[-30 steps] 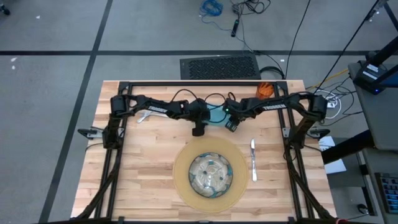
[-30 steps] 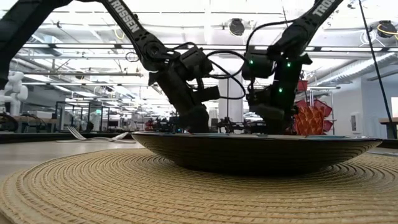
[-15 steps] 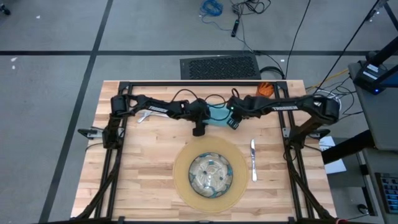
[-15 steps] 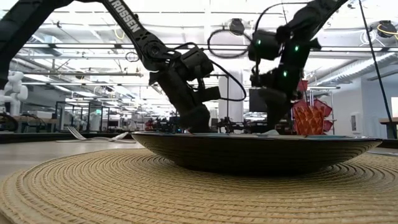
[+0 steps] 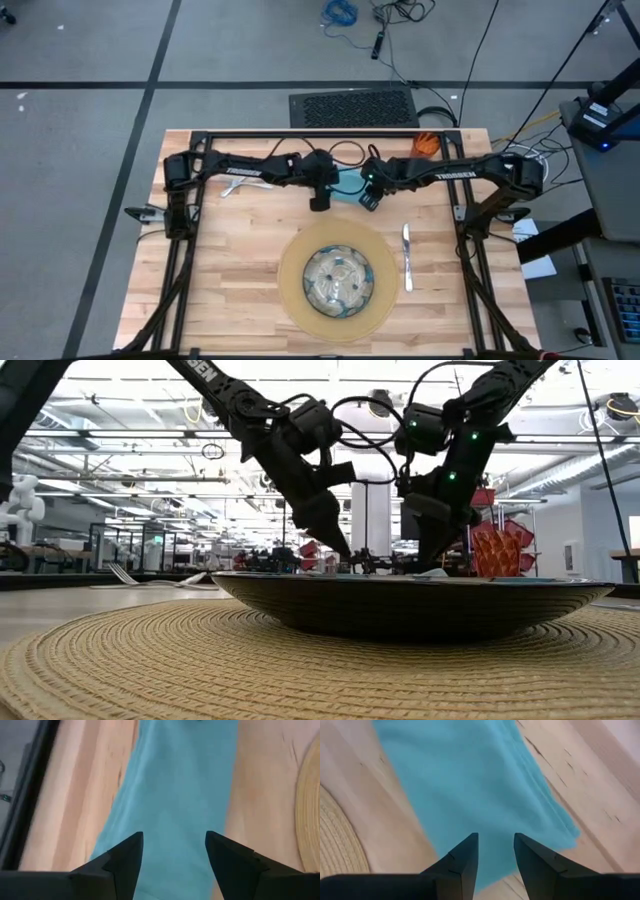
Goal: Set table place
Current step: Fold the blue napkin, then move the blue napkin beside the brown placemat
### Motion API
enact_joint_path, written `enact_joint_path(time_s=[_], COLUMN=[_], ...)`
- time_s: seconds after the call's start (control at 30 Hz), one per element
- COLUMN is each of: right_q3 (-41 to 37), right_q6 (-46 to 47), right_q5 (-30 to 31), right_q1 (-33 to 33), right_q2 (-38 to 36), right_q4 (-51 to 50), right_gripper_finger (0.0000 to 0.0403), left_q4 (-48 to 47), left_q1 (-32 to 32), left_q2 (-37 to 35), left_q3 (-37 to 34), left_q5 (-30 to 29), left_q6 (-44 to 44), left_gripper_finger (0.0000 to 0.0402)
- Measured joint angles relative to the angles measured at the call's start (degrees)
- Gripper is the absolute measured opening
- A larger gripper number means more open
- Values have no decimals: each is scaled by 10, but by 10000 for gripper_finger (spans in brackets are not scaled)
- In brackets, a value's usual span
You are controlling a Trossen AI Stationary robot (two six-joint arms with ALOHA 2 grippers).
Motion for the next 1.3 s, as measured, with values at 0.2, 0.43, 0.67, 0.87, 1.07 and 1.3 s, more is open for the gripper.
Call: enact_joint_path(time_s=[0.2, 0.43, 0.67, 0.87, 1.07, 1.3], right_q3=[0, 0, 0, 0, 0, 0], right_q6=[4, 22, 36, 5, -44, -97], right_q5=[0, 0, 0, 11, 31, 31], right_q1=[2, 4, 10, 10, 8, 18], right_q2=[16, 37, 56, 64, 64, 51], right_q4=[4, 0, 6, 10, 40, 117], right_gripper_finger=[118, 118, 118, 118, 118, 118], left_q4=[-40, -47, -45, -76, -136, -271], left_q1=[26, 60, 59, 57, 51, 56], left_q2=[10, 9, 27, 64, 55, 48], left_q3=[1, 1, 2, 4, 5, 4], left_q5=[-19, 24, 73, 77, 41, 20], left_q6=[33, 43, 47, 51, 41, 32], left_gripper_finger=[203, 203, 203, 203, 203, 203])
